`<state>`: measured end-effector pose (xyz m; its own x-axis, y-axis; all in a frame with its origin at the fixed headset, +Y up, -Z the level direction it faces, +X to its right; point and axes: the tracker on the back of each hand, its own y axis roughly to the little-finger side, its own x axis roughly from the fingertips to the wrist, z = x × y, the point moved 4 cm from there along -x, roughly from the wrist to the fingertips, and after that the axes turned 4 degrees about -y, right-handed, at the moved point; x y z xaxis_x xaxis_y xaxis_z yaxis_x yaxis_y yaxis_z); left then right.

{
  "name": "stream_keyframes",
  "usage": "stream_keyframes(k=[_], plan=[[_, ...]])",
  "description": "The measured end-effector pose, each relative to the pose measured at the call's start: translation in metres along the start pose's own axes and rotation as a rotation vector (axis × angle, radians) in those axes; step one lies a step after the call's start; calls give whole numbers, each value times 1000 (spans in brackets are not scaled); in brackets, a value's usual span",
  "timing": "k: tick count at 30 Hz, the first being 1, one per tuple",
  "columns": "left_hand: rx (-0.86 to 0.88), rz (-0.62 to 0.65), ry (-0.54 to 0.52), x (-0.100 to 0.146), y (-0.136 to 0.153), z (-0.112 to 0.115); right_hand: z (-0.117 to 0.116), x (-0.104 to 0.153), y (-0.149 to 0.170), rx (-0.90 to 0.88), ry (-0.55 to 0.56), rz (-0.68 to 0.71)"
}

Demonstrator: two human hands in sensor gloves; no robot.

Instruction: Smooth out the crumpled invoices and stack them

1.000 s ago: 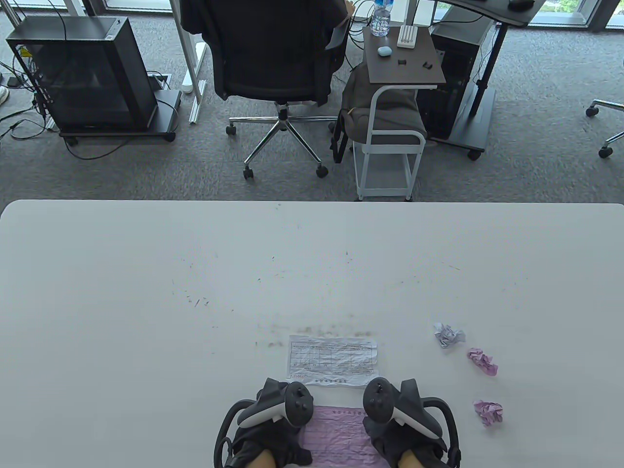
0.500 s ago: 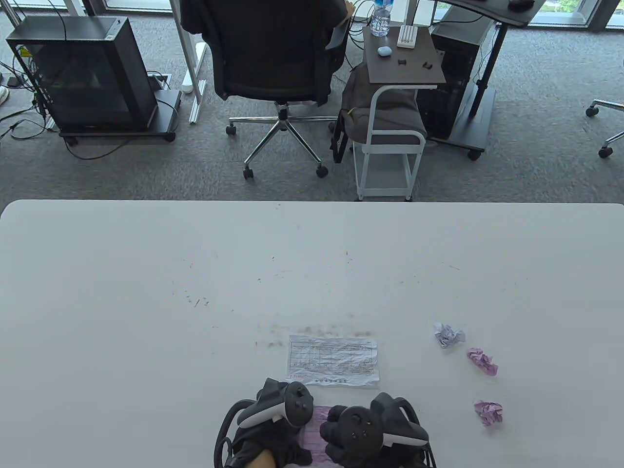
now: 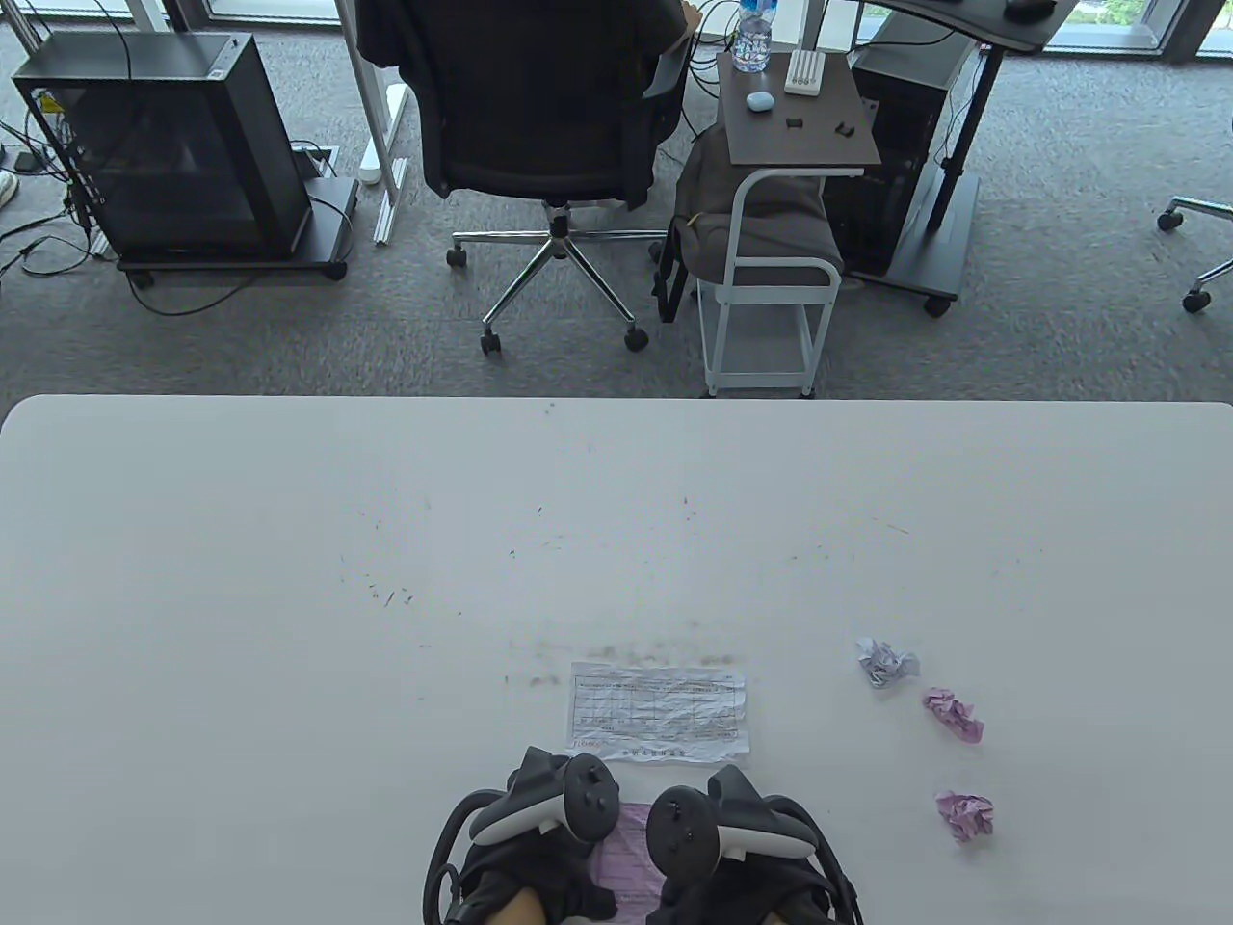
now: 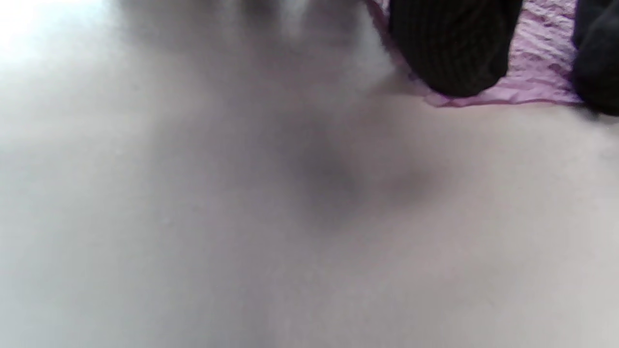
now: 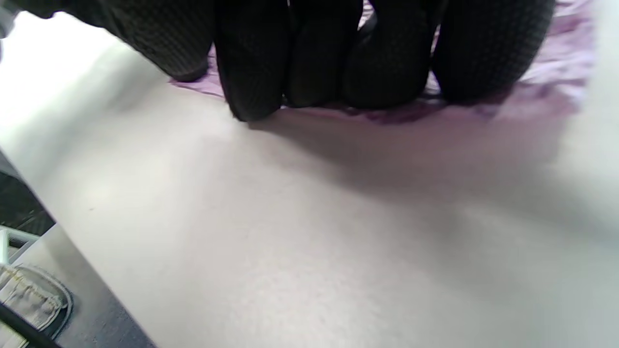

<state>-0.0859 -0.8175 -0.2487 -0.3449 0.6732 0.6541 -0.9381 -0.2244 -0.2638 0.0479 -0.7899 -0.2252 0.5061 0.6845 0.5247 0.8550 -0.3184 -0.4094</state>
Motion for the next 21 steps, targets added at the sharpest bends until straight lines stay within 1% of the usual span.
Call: stream_keyframes(k=[4,8,16,21], plan=[[1,0,0,0,0,0,0,1,20,-52,-22,-90],[2,0,-1,0,0,0,-2,3,35,-88,-41,-150],[4,1,-4,0,0,1,-5,8,57,-159,-47,-217],[6,3,-4,0,1,1,-6,9,65,-173,-57,-245]])
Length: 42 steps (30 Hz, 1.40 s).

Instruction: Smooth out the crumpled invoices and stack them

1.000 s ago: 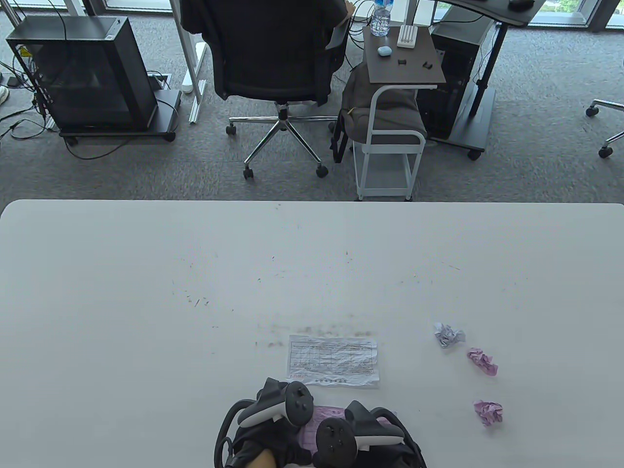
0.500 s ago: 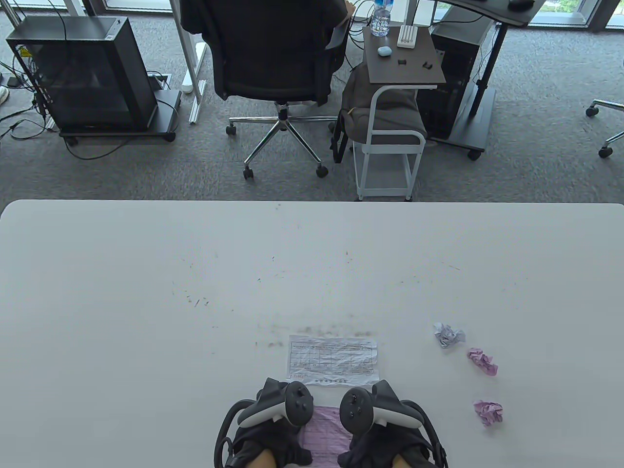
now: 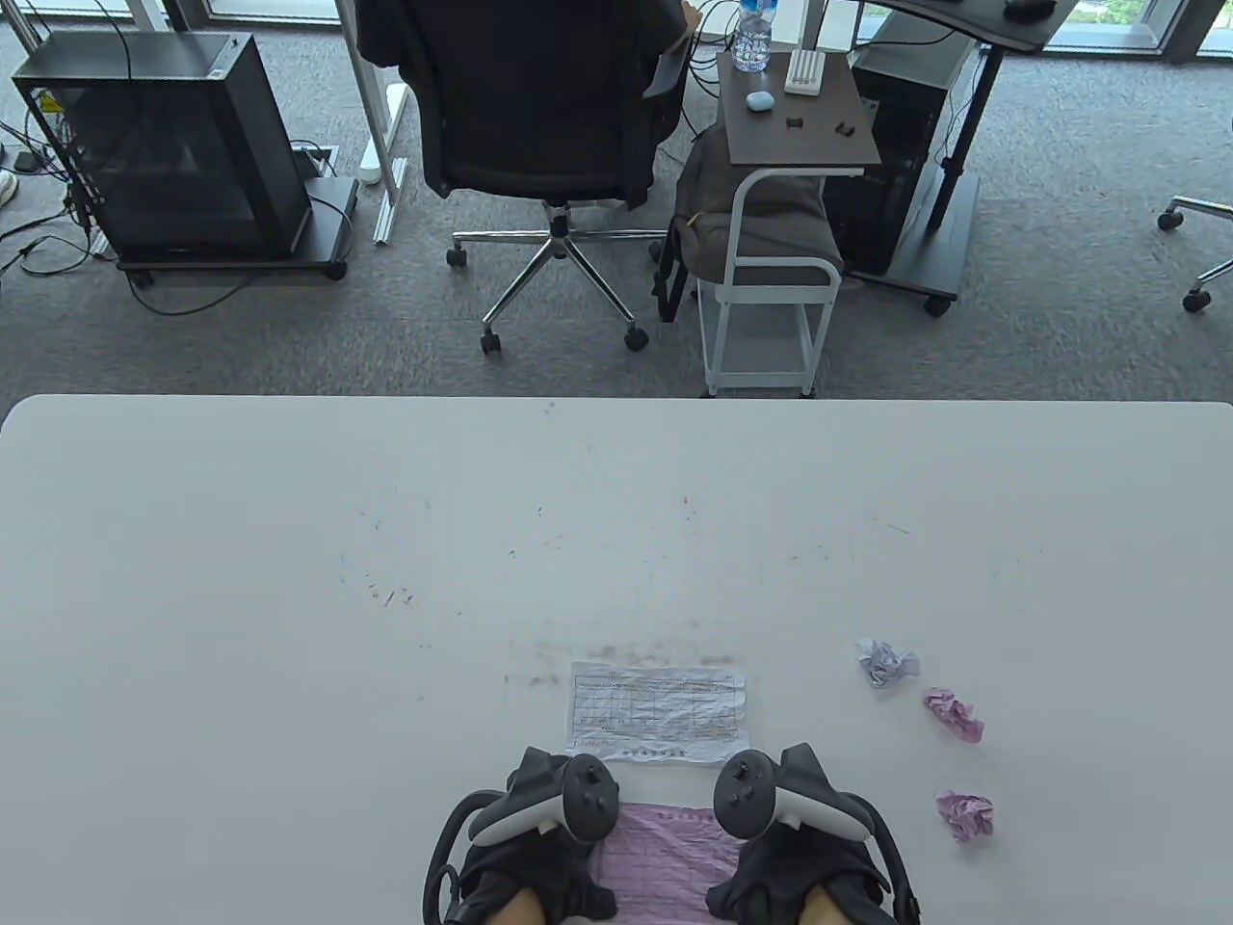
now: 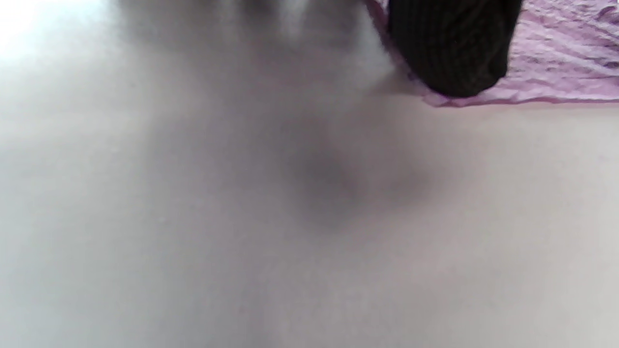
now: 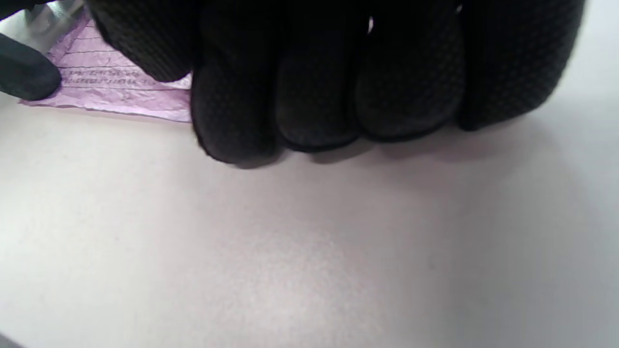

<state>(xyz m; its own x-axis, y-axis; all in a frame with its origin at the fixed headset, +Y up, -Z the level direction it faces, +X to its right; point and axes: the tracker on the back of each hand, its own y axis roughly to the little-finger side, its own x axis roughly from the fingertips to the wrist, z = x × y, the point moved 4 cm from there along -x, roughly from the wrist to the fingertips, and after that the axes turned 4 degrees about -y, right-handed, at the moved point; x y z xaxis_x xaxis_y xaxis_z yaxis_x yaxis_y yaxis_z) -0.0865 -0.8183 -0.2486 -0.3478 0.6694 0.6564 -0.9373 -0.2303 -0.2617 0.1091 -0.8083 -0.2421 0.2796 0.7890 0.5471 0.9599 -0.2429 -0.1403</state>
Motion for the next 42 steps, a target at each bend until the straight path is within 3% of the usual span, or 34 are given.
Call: stream_keyframes(k=[3,7,11,13,17,20,24,35,39,42], plan=[[1,2,0,0,0,0,9,8,4,-40,50,21],[0,2,1,0,0,0,28,28,0,-50,254,147],[1,3,0,0,0,0,33,36,-27,66,440,296],[1,4,-1,0,0,0,28,33,-45,141,477,355],[1,6,-1,0,0,0,9,19,-74,303,399,385],[1,7,-1,0,0,0,-5,7,-80,380,301,324],[0,7,0,0,0,0,2,5,-68,295,307,254],[3,9,-4,0,-1,0,27,18,-11,138,480,-45],[0,9,-4,0,-1,0,26,13,4,60,463,-69],[-2,9,-4,0,-1,0,26,9,6,115,495,-87]])
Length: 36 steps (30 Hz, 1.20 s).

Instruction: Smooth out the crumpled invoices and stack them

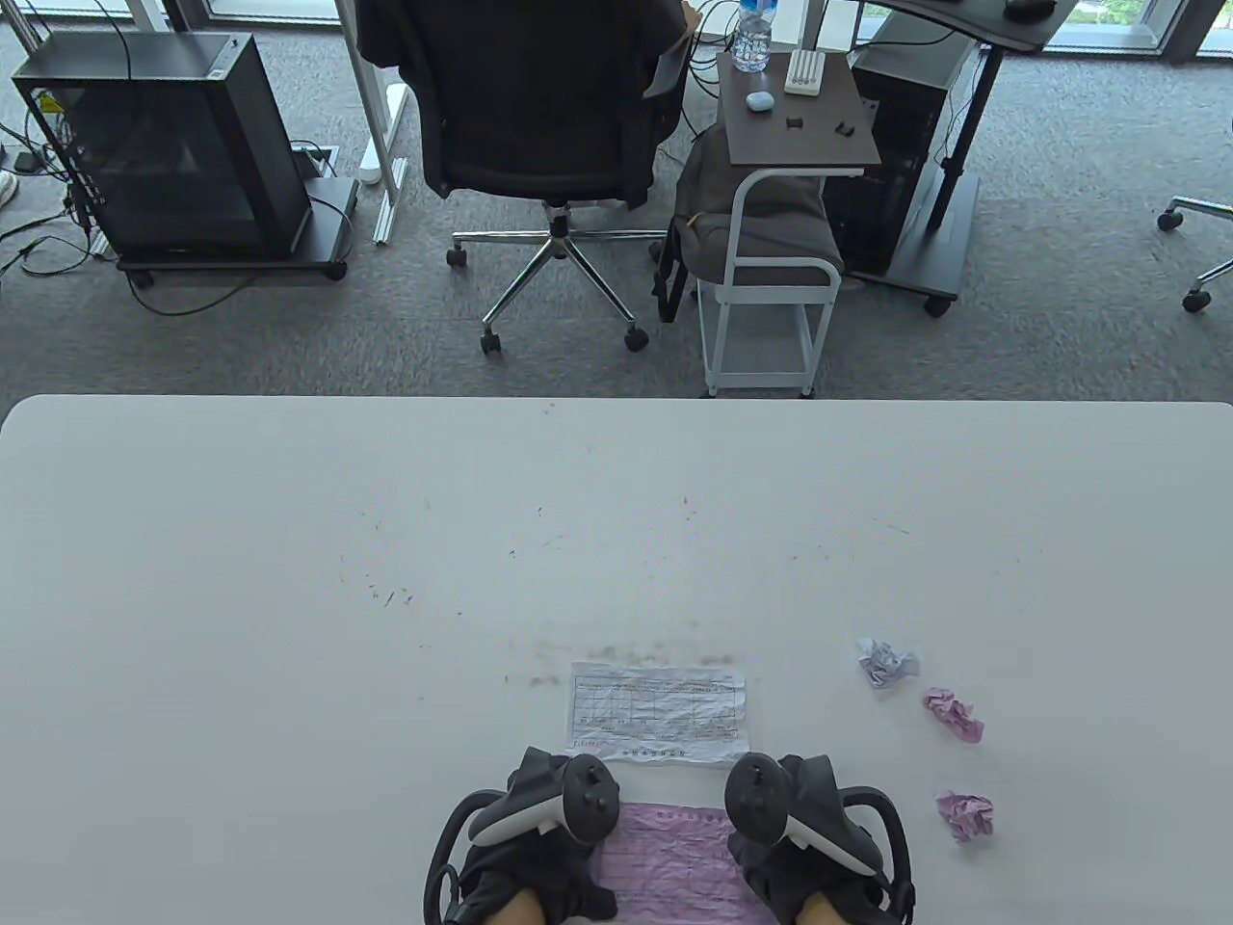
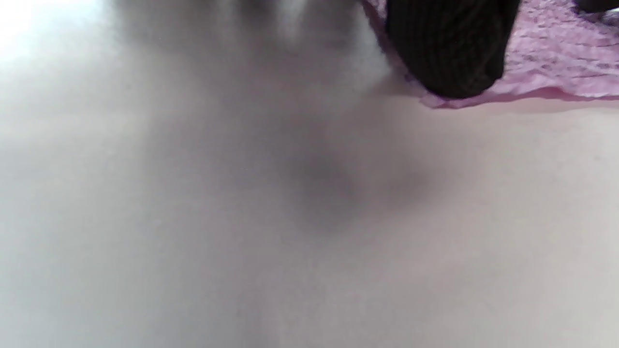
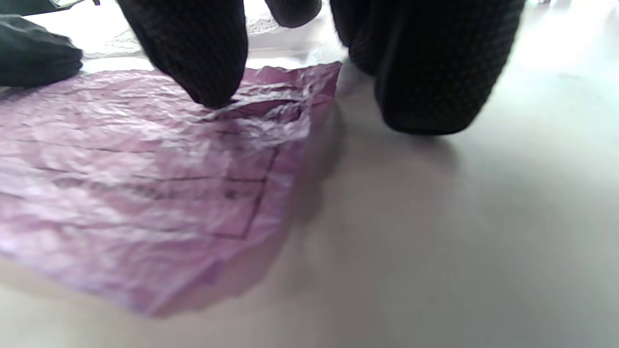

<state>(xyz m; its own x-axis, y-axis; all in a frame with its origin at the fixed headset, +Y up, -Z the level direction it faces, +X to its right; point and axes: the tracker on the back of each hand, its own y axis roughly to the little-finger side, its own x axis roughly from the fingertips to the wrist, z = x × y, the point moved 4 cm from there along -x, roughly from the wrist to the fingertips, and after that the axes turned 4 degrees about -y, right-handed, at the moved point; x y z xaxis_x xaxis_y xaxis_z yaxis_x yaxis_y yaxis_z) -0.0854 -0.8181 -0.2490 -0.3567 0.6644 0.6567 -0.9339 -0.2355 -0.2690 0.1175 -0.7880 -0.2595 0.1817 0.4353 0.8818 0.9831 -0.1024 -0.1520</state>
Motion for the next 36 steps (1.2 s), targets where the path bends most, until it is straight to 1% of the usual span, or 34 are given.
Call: stream_keyframes(k=[1,4,6,9,13,16,19,22,24,26,28,30,32,36], plan=[[0,0,0,0,0,0,-1,-1,0,7,-6,2],[0,1,0,0,0,0,-2,-2,1,-60,-39,-17],[0,1,0,0,0,0,-2,-2,1,-52,-37,-11],[1,1,-2,0,0,0,-1,-1,1,-78,-5,3],[2,2,-2,0,1,0,3,1,0,-48,39,7],[2,2,-3,0,1,0,9,3,0,-43,88,0],[4,3,-3,0,1,1,15,7,1,-66,104,2],[3,4,-4,0,1,1,26,12,5,-153,154,57],[3,4,-3,0,1,1,33,16,8,-253,169,102],[-3,4,1,0,0,1,37,18,10,-407,172,179],[-3,3,1,0,0,1,39,19,12,-540,170,218],[-2,2,1,0,0,1,40,21,12,-610,182,238],[-4,1,0,0,0,1,45,24,10,-578,226,242],[2,6,-6,0,0,1,59,37,1,-412,340,269]])
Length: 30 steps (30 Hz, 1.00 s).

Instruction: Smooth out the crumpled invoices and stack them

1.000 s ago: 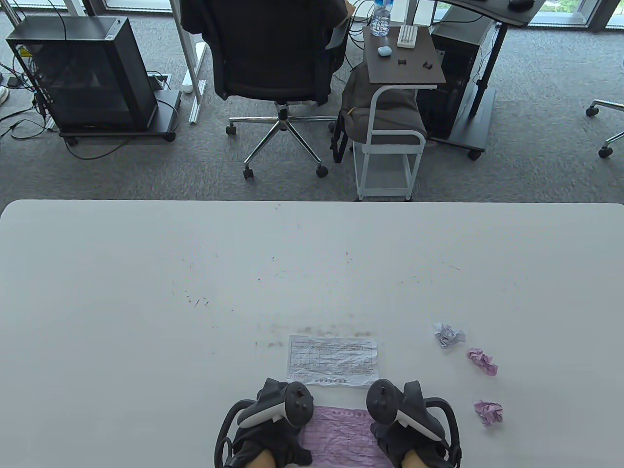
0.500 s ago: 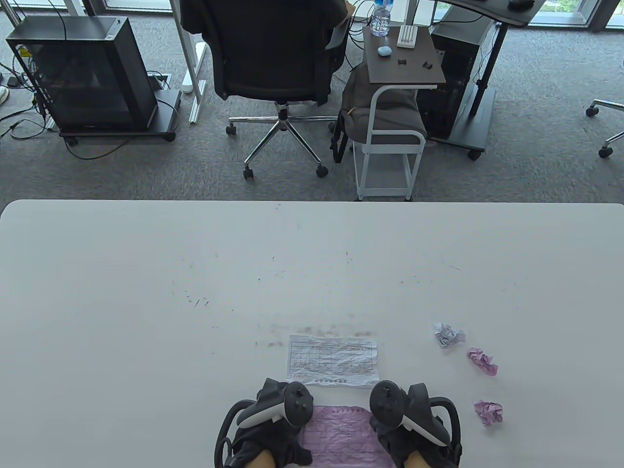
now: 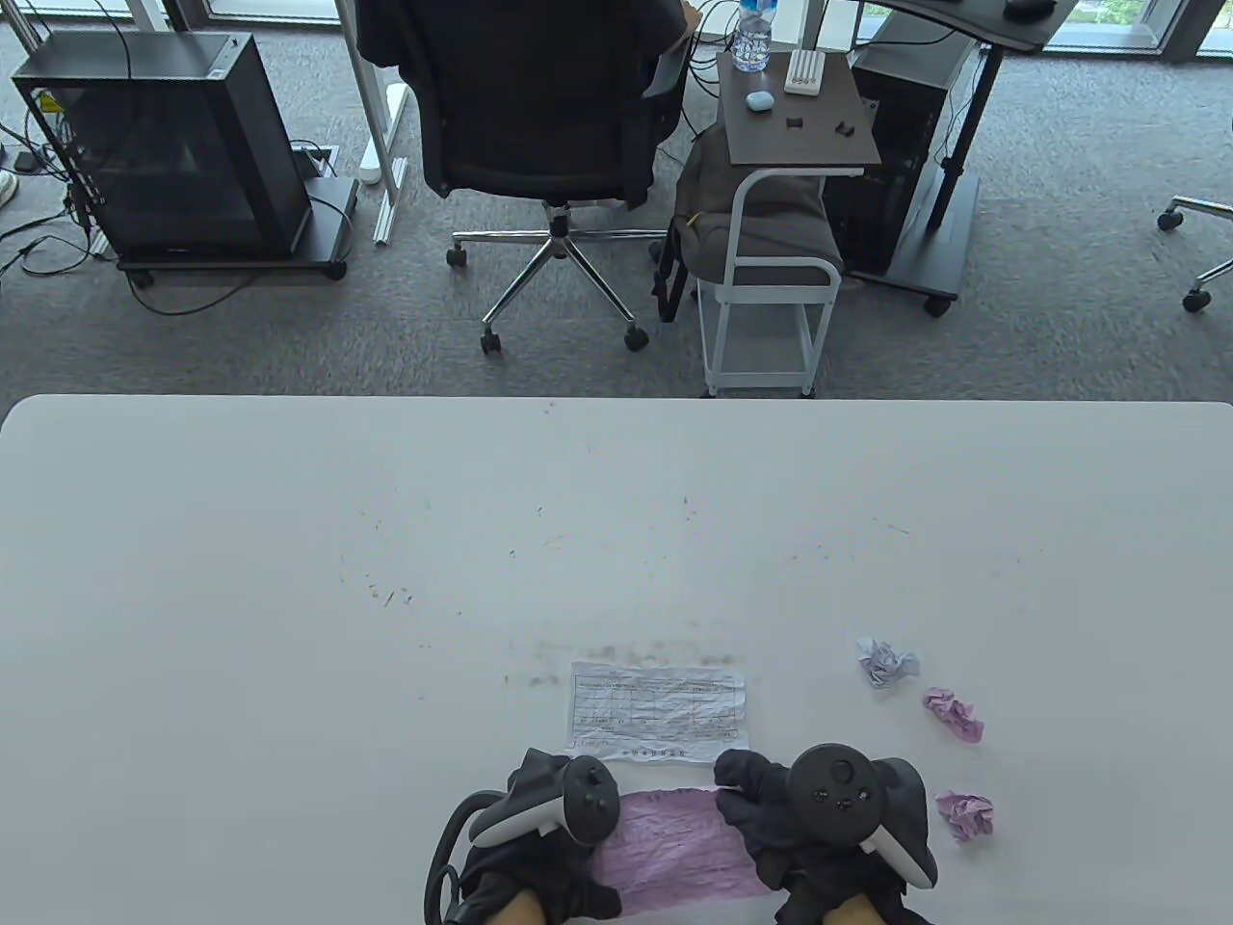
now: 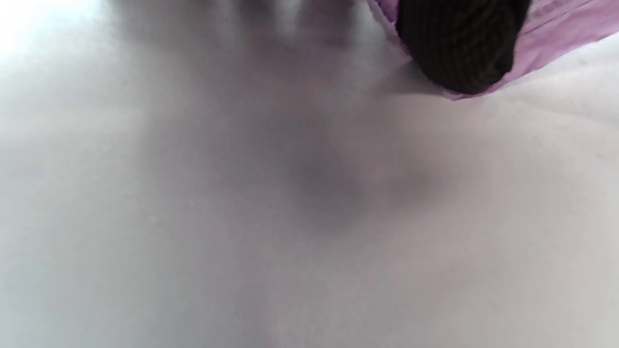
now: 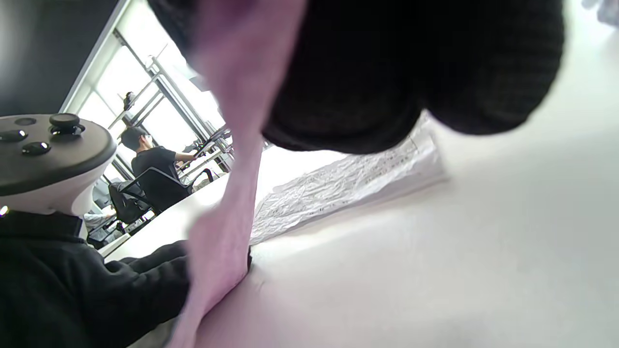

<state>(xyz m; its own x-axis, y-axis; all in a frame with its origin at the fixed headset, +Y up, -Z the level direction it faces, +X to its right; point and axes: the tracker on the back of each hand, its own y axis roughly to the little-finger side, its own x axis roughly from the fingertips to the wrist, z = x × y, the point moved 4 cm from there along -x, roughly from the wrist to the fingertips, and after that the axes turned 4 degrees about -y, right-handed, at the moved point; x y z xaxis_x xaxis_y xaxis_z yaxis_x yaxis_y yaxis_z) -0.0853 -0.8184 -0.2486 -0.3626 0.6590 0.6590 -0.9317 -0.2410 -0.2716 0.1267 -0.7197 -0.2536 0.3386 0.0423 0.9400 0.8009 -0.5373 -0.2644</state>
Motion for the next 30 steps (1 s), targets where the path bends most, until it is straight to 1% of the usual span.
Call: stream_keyframes(k=[2,3,4,5,6,7,8,9,10,11,12,13,15,17,18,20,22,23,25,29,30], plan=[[26,22,-8,2,0,-3,6,3,-8,80,45,36],[96,58,-31,6,0,-9,13,6,-15,117,91,75],[172,101,-80,11,0,-17,15,8,-19,109,111,109],[236,139,-124,16,0,-24,17,9,-23,80,118,141],[319,194,-201,24,3,-36,19,12,-27,18,136,171],[356,219,-252,29,7,-42,21,13,-29,-5,153,188],[436,257,-332,36,13,-50,25,16,-32,-38,191,217],[506,289,-384,41,18,-54,29,17,-32,-68,213,225],[624,343,-447,45,26,-58,36,19,-31,-149,245,242],[684,370,-473,46,29,-59,38,20,-30,-185,250,245],[795,428,-503,47,34,-60,41,21,-27,-287,267,245],[859,466,-503,46,36,-59,43,22,-23,-355,282,236],[1070,560,-422,40,34,-53,45,23,-7,-522,326,177],[1222,629,-325,33,26,-48,44,23,6,-596,329,126],[1248,648,-294,32,22,-46,43,23,13,-622,325,98],[1235,654,-301,32,17,-47,41,22,21,-658,320,72],[1205,645,-375,35,19,-51,40,21,27,-661,323,36],[1195,645,-430,39,22,-55,39,20,29,-635,318,20],[1193,643,-507,44,27,-59,39,19,32,-592,322,-7],[1161,643,-604,54,31,-67,33,15,34,-610,276,-15],[1148,638,-607,54,30,-67,33,15,34,-609,278,-15]])
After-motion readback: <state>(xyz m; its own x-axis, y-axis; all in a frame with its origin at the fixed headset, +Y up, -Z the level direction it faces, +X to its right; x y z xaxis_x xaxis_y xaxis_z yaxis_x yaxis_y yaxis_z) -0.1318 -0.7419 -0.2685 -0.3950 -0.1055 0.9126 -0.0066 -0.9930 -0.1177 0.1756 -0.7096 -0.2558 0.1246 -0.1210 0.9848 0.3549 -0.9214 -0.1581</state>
